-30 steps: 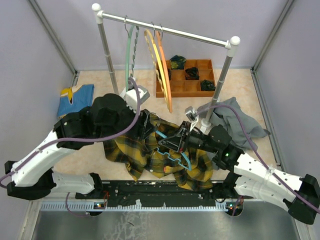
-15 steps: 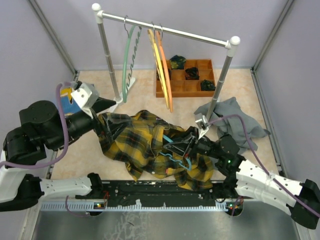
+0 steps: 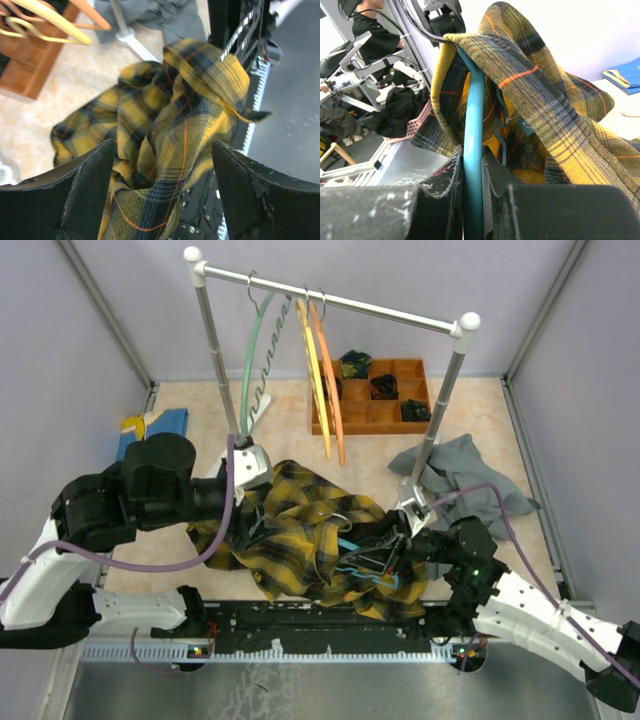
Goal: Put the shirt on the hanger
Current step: Hang the shirt on the hanger.
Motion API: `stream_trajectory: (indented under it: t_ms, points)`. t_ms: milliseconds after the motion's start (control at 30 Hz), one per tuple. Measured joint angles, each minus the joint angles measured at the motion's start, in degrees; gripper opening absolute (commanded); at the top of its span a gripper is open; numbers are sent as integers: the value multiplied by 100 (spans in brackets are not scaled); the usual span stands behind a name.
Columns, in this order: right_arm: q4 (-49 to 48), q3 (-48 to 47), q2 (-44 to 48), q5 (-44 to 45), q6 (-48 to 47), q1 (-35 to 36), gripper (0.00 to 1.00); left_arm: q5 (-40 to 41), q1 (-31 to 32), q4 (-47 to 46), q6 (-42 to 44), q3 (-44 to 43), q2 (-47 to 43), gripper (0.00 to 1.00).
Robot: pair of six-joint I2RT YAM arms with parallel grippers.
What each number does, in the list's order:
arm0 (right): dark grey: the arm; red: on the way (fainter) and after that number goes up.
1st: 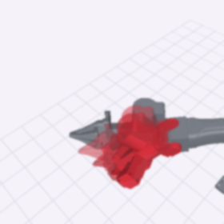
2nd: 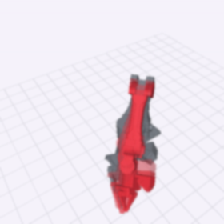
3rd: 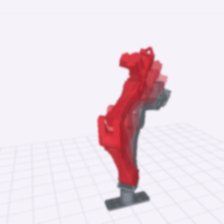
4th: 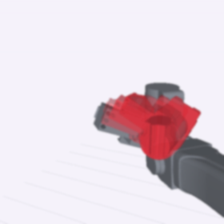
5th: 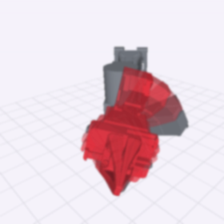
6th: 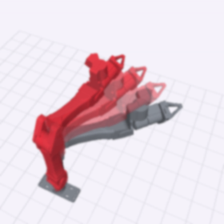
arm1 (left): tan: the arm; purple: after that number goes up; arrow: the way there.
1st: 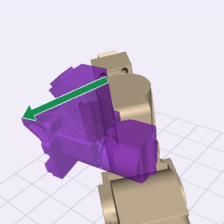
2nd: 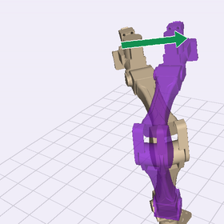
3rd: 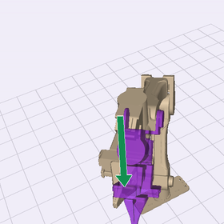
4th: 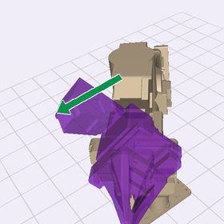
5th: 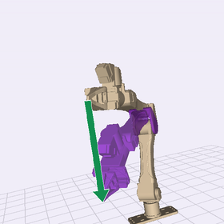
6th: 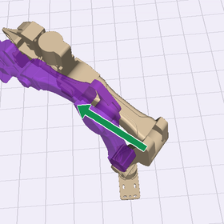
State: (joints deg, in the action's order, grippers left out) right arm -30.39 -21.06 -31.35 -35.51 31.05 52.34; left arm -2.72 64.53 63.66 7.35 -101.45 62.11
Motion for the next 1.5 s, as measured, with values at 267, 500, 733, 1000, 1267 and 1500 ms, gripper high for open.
stream_trajectory:
  t_ms: [267, 500, 733, 1000, 1267, 1500]
  points:
    - [629, 7, 570, -85, -26, 0, 0, -807, -2, 173, -2, 494, -26, 80]
    - [1202, 4, 656, -195, -144, 0, 0, -1377, 0, 129, -7, 763, 111, 66]
    - [1502, -46, 649, -269, -197, 0, 0, -1729, 0, 76, 13, 800, 389, 60]
    - [1517, -155, 573, -271, -203, 0, 0, -1864, 0, 63, 17, 979, 417, 54]
    - [981, -155, 146, -354, -7, 0, 0, -2004, -2, 20, 17, 1047, 505, 45]
    - [758, -155, -2, -466, 122, 4, 0, -2052, -2, -37, 17, 1161, 625, 23]
